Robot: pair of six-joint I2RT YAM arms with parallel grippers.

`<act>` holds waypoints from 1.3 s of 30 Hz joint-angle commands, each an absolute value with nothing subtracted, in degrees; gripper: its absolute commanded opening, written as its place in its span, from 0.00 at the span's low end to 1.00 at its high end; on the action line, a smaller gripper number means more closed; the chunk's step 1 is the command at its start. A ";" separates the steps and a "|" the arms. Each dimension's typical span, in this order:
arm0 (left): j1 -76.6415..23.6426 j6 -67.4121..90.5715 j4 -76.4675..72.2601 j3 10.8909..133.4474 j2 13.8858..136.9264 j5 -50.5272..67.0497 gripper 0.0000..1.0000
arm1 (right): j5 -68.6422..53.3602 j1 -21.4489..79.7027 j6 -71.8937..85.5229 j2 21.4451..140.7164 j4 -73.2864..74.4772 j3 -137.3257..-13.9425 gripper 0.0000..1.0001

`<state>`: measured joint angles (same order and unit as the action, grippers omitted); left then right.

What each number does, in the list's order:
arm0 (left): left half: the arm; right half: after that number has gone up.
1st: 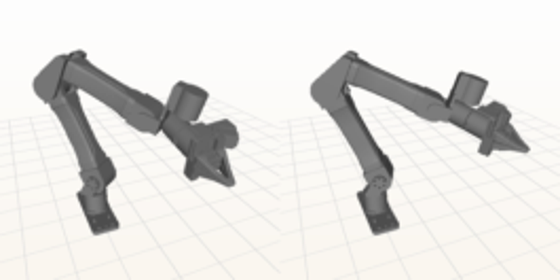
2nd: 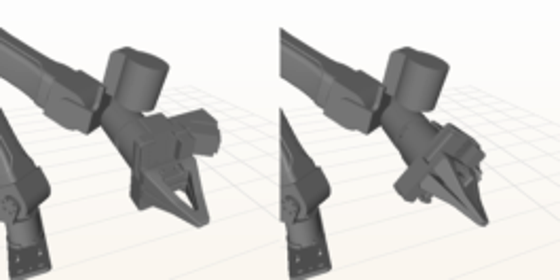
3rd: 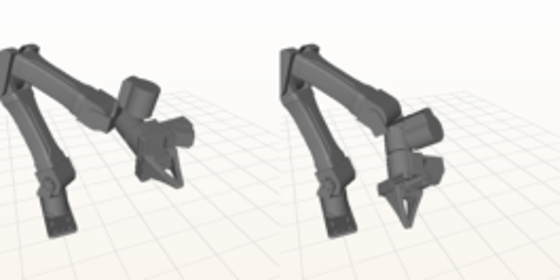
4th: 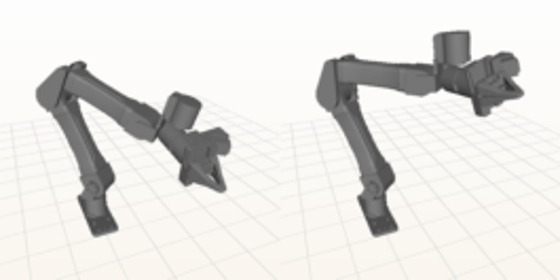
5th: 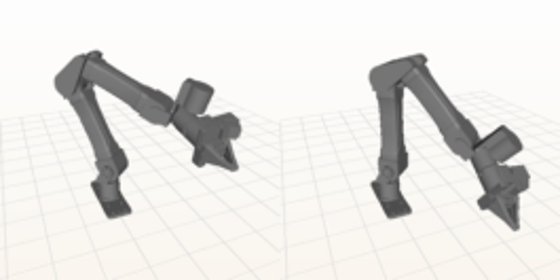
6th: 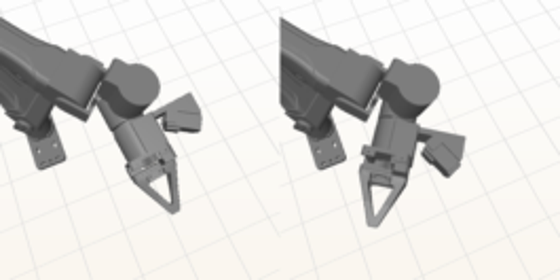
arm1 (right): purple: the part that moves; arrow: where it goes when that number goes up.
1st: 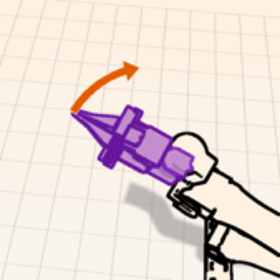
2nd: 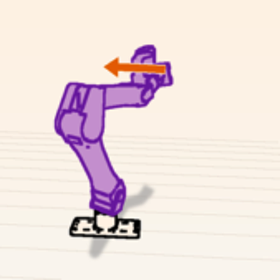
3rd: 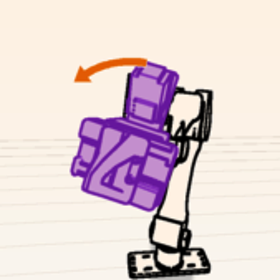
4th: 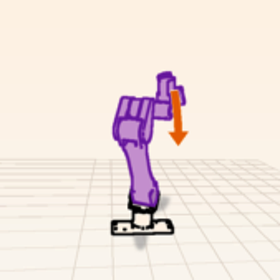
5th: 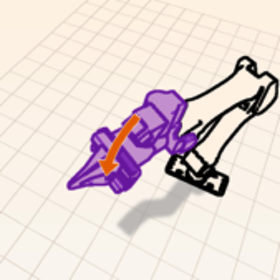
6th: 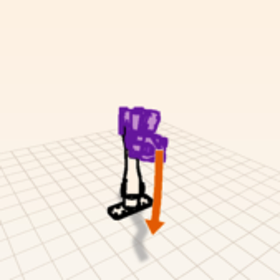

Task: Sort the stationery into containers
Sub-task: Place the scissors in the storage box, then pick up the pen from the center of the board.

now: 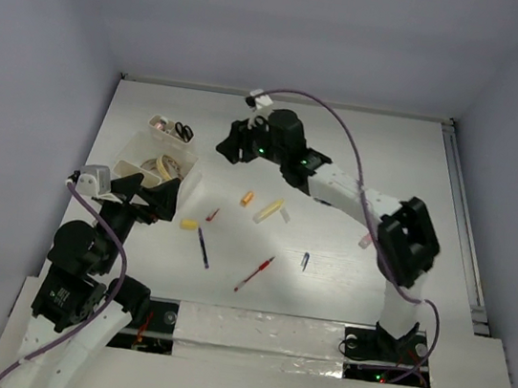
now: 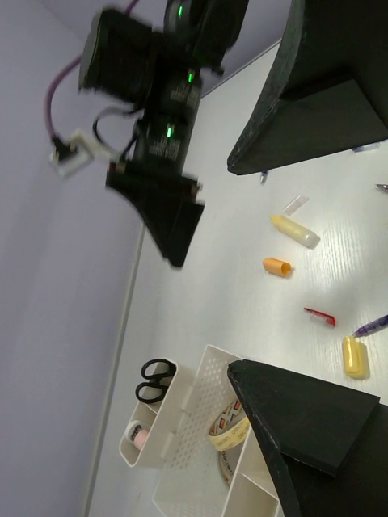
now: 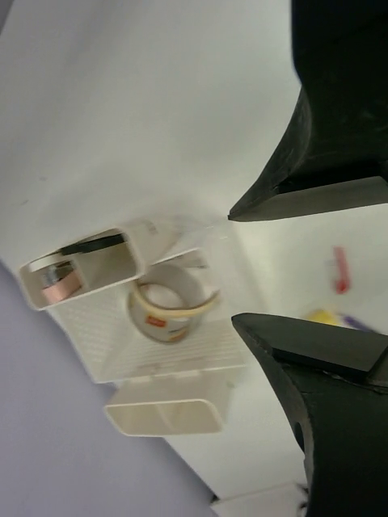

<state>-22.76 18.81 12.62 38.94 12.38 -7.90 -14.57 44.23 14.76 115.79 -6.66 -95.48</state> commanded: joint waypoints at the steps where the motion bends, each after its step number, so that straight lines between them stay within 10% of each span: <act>1: -22.50 17.93 9.40 38.41 13.53 -6.42 0.99 | -5.99 40.70 16.16 101.90 -14.24 -81.08 0.54; 15: -21.97 17.58 8.44 38.15 14.15 -3.08 0.99 | 10.38 21.98 24.44 67.15 8.77 -44.13 0.57; 30: -21.97 16.00 8.00 37.97 24.17 7.38 0.99 | -3.79 29.51 19.26 81.19 13.17 -52.55 0.69; 39: -21.97 15.82 8.00 37.88 25.31 7.82 0.99 | -0.35 34.98 15.48 93.68 17.40 -63.26 0.51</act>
<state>-22.37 16.71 10.94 38.06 24.91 6.63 -2.02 34.74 18.09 91.59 14.76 -59.09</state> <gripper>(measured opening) 0.989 0.516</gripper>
